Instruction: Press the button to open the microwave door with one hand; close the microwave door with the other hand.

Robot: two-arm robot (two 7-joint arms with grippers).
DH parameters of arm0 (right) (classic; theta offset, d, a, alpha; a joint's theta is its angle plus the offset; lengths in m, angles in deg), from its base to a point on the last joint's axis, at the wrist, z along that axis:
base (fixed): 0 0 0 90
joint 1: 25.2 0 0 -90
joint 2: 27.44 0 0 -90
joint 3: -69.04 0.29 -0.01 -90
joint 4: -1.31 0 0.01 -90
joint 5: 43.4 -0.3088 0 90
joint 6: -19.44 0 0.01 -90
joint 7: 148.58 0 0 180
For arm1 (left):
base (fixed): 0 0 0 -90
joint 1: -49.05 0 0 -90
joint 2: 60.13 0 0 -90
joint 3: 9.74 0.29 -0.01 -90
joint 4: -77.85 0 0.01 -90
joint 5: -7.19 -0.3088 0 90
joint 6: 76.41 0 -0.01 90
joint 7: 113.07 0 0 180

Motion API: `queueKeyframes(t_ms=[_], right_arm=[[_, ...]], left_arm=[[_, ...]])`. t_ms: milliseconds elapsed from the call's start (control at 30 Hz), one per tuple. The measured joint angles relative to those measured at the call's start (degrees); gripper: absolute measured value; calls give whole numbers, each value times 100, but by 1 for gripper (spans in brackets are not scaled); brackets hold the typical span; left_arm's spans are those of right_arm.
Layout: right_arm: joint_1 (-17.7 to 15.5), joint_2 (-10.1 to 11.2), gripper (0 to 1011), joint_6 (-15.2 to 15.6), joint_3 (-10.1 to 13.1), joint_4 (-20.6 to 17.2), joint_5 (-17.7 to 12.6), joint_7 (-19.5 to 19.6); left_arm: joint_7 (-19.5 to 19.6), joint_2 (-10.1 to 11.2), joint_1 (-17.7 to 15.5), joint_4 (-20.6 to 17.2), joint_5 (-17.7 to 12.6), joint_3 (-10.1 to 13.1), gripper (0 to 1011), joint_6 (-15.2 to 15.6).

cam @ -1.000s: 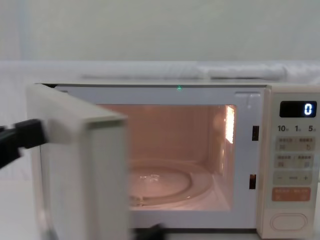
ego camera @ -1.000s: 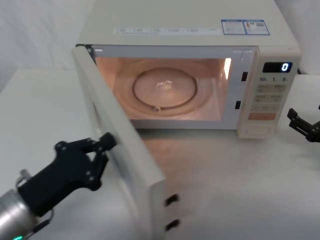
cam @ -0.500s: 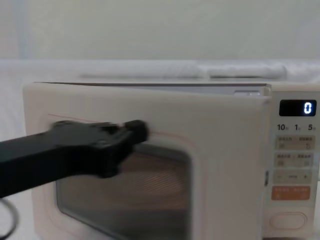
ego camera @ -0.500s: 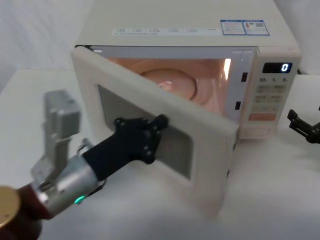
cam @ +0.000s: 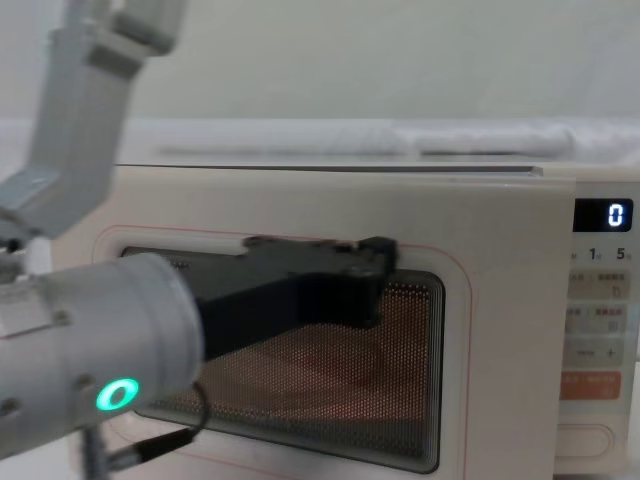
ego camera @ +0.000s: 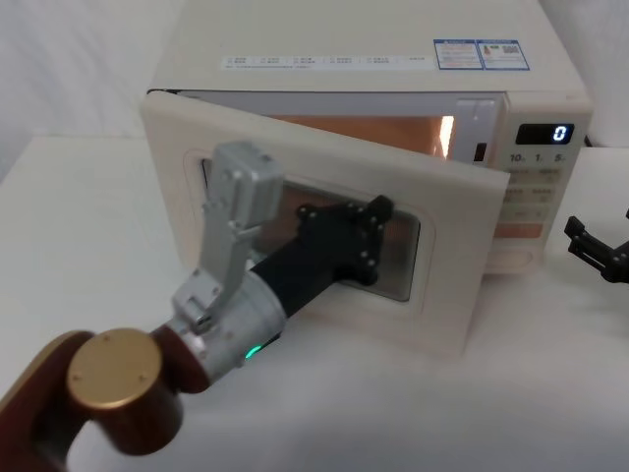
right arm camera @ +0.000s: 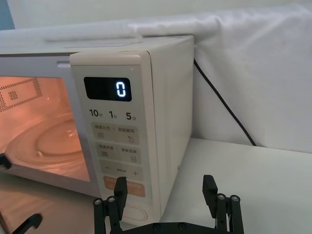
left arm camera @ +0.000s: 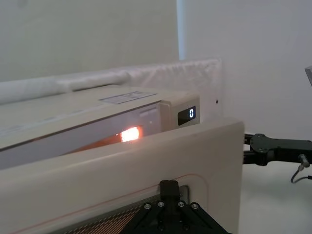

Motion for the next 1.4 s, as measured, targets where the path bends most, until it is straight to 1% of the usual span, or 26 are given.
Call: queueKeyframes(t_ms=[133, 367, 533, 567, 733, 800, 967, 1000, 1167, 1400], right_arm=[[0, 0, 1002, 0, 0, 0, 0, 0], [0, 0, 1002, 0, 0, 0, 0, 0], [0, 0, 1002, 0, 0, 0, 0, 0], [0, 0, 1002, 0, 0, 0, 0, 0], [0, 0, 1002, 0, 0, 0, 0, 0], [0, 0, 1002, 0, 0, 0, 0, 0], [0, 0, 1002, 0, 0, 0, 0, 0], [0, 0, 1002, 0, 0, 0, 0, 0], [0, 0, 1002, 0, 0, 0, 0, 0], [0, 0, 1002, 0, 0, 0, 0, 0]], left_arm=[[-48, -201, -238, 160, -151, 164, 0, 98], [-94, -412, -531, 404, -275, 274, 0, 267], [-99, -557, -787, 622, -418, 367, 0, 366], [-99, -557, -787, 622, -418, 367, 0, 366], [-54, -704, -985, 822, -517, 464, 0, 392], [-43, -724, -1013, 849, -531, 478, 0, 394], [31, -902, -1261, 1073, -618, 590, 0, 391], [31, -902, -1261, 1073, -618, 590, 0, 391], [65, -1092, -1498, 1322, -706, 699, 0, 346], [103, -1237, -1726, 1572, -805, 782, 0, 279]])
